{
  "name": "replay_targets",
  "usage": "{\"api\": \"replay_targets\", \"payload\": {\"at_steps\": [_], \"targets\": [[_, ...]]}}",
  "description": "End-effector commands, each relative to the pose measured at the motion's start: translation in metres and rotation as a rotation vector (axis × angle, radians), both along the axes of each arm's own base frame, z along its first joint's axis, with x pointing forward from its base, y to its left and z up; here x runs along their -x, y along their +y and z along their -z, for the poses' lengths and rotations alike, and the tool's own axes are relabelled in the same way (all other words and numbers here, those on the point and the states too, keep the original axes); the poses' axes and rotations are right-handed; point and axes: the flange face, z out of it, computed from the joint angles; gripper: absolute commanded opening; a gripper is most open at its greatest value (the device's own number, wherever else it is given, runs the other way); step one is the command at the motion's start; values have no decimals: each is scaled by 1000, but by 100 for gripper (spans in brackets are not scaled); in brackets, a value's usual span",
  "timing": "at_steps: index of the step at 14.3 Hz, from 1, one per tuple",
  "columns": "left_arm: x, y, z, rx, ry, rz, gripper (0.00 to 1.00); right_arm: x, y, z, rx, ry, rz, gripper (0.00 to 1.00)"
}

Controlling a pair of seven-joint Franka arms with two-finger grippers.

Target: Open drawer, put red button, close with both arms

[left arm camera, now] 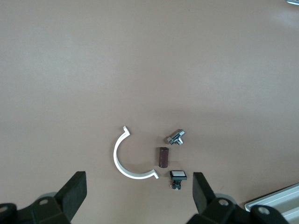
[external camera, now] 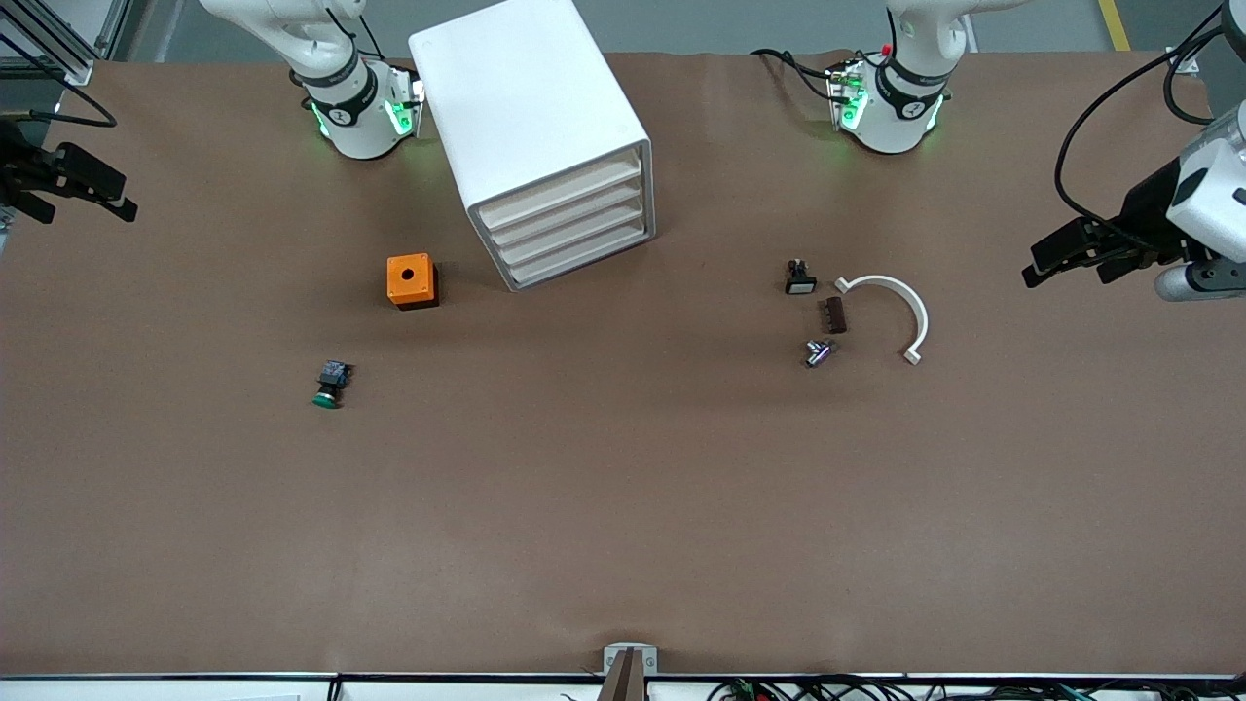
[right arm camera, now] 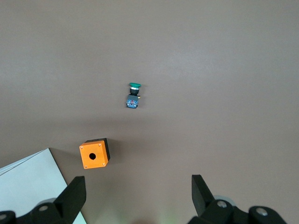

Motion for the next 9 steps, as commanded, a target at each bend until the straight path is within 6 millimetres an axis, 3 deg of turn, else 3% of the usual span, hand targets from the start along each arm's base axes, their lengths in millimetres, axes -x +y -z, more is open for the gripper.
{"api": "replay_targets", "payload": {"at_steps": [1,2,5,8,9], "targets": [[10,15,-2,-20,8,-11,100,5,2,-2,-1,-13,-1,100],[12,28,-2,-21,15,-33,100,5,3,-3,-4,-16,-4,100],[14,37,-1,-21,23,-9,100,3,4,-4,-6,-27,-4,100],[12,31,-1,-20,21,2,100,4,1,-3,-6,-24,1,100],[11,20,0,-19,24,23,100,4,1,-3,-6,-24,1,100]]}}
